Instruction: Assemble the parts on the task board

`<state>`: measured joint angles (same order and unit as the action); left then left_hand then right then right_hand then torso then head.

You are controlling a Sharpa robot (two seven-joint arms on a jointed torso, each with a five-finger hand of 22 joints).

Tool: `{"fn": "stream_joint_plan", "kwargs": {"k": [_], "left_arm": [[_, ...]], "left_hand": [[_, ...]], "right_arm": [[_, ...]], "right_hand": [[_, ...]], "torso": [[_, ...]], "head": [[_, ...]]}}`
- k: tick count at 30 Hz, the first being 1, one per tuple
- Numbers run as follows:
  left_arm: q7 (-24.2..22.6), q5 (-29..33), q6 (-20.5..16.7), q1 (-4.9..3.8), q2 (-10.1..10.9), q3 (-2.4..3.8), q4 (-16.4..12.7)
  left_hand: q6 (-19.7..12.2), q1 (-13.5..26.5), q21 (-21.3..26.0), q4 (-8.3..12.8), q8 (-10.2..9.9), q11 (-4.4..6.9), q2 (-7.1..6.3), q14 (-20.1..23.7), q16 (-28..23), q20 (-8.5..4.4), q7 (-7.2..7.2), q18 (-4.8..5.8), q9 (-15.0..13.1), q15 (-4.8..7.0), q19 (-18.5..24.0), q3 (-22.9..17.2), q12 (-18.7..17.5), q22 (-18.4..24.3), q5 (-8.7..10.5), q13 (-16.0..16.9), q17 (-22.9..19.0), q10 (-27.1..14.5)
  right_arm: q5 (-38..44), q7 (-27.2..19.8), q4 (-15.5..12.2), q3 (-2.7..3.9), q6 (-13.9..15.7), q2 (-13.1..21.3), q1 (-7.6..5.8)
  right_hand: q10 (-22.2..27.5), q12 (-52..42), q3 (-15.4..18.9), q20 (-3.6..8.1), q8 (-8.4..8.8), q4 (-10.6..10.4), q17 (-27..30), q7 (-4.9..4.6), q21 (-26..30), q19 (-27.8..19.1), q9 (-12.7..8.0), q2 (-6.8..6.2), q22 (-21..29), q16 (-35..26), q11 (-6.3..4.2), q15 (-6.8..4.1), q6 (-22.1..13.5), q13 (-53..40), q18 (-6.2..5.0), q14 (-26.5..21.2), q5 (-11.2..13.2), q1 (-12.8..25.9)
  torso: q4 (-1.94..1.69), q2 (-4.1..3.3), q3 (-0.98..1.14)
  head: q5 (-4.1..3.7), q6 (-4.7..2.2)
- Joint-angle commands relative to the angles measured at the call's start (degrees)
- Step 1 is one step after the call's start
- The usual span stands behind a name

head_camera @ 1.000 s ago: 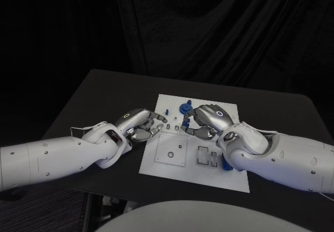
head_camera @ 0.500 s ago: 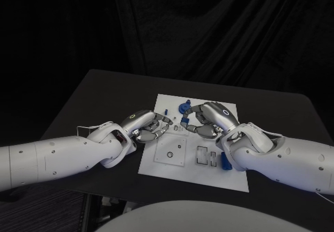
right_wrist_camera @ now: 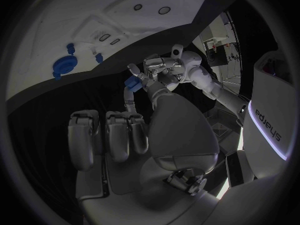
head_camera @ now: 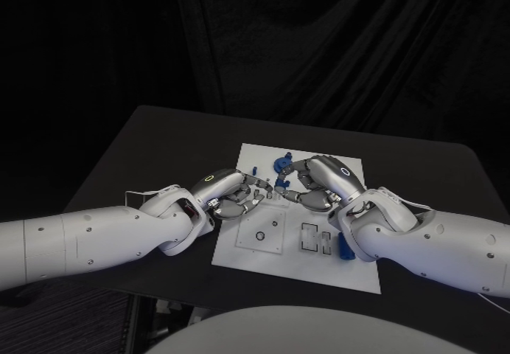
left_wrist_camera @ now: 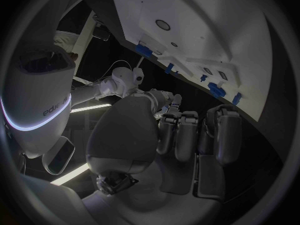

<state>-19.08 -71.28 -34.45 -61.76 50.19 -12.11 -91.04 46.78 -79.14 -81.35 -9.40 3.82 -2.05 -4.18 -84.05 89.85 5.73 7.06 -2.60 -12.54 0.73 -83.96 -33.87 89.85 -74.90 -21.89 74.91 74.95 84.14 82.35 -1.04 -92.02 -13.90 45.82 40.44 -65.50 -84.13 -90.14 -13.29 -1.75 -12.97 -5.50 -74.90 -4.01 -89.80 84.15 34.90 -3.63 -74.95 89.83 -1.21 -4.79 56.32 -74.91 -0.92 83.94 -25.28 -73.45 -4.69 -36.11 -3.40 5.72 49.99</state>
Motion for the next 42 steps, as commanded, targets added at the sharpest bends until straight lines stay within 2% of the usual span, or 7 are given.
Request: {"fn": "stream_joint_plan", "kwargs": {"k": [1,9,16,24,42], "left_arm": [[-1.70,0.29,0.59,0.02,-0.29,0.03,-0.13],[-1.98,0.29,0.56,0.03,-0.60,0.03,0.00],[-2.04,0.29,0.44,0.04,-0.59,0.03,0.00],[-2.24,0.29,0.30,0.06,-0.63,0.03,-0.09],[-1.90,0.29,0.79,0.08,-0.89,0.03,-0.16]], "left_hand": [[-0.33,-0.20,-0.09,0.50,-0.27,0.48,0.38,-5.95,0.15,-0.45,-0.32,0.16,0.14,0.56,-0.06,0.03,0.15,-11.85,-0.16,15.09,15.05,5.86],[-0.70,-0.31,-0.03,0.74,-0.28,0.86,0.36,-5.95,0.15,-0.75,-0.76,0.15,0.49,0.88,-0.03,-0.06,0.15,-11.86,-0.14,15.09,15.05,5.86],[-1.11,-0.30,0.01,0.83,-0.31,1.07,0.34,-5.95,0.15,-0.94,-0.99,0.15,0.76,1.08,-0.02,-0.10,0.15,-11.86,-0.12,15.09,15.05,5.86],[-1.17,-0.28,0.00,0.82,-0.31,1.09,0.35,-5.95,0.15,-0.98,-1.00,0.15,0.81,1.11,-0.02,-0.10,0.15,-11.86,-0.12,15.09,15.05,5.86],[-0.77,-0.05,0.05,0.67,-0.03,1.05,0.45,-5.95,0.15,-1.12,-0.79,0.15,0.90,1.20,0.00,-0.05,0.15,-11.86,-0.15,15.09,15.05,5.86]], "right_arm": [[-0.51,-0.70,0.33,0.04,-1.55,-0.30,0.11],[-0.51,-0.67,0.92,0.04,-3.64,-0.68,0.11],[-0.51,-0.31,1.07,0.03,-4.73,-0.67,0.11],[-0.51,0.46,1.37,0.03,-5.86,-0.77,0.11],[0.50,1.97,2.51,0.03,-7.01,-1.83,0.11]], "right_hand": [[-5.87,0.14,-3.40,-0.40,0.02,3.13,-15.10,0.63,-0.20,5.85,4.08,0.36,-15.05,0.17,0.47,0.55,0.89,-15.09,0.92,6.06,0.45,-0.38],[-5.87,0.14,-3.25,-0.66,1.50,2.47,-15.10,0.12,-0.20,5.85,3.08,0.31,-15.05,0.17,0.87,0.89,0.32,-15.09,0.92,6.06,1.63,-0.81],[-5.87,0.14,-3.19,-0.74,1.81,2.33,-15.10,0.03,-0.20,5.85,2.80,0.23,-15.05,0.17,0.95,0.97,0.33,-15.09,0.92,6.06,1.86,-0.92],[-5.87,0.14,-3.00,-1.01,3.10,1.78,-15.10,-0.38,-0.20,5.85,1.67,-0.04,-15.05,0.17,1.27,1.27,0.02,-15.09,0.92,6.06,2.39,-1.17],[-5.87,0.14,-2.87,-1.19,3.79,1.42,-15.10,-0.60,-0.20,5.85,0.97,-0.19,-15.05,0.17,1.47,1.45,0.03,-15.09,0.92,6.06,2.82,-1.35]], "torso": [[-0.20,0.04,-0.02],[-0.21,0.17,-0.03],[-0.08,0.13,-0.04],[-0.05,0.08,-0.02],[-0.08,0.08,-0.02]], "head": [[-0.21,0.01],[-0.23,0.01],[-0.15,0.01],[-0.12,0.01],[-0.01,0.01]]}}
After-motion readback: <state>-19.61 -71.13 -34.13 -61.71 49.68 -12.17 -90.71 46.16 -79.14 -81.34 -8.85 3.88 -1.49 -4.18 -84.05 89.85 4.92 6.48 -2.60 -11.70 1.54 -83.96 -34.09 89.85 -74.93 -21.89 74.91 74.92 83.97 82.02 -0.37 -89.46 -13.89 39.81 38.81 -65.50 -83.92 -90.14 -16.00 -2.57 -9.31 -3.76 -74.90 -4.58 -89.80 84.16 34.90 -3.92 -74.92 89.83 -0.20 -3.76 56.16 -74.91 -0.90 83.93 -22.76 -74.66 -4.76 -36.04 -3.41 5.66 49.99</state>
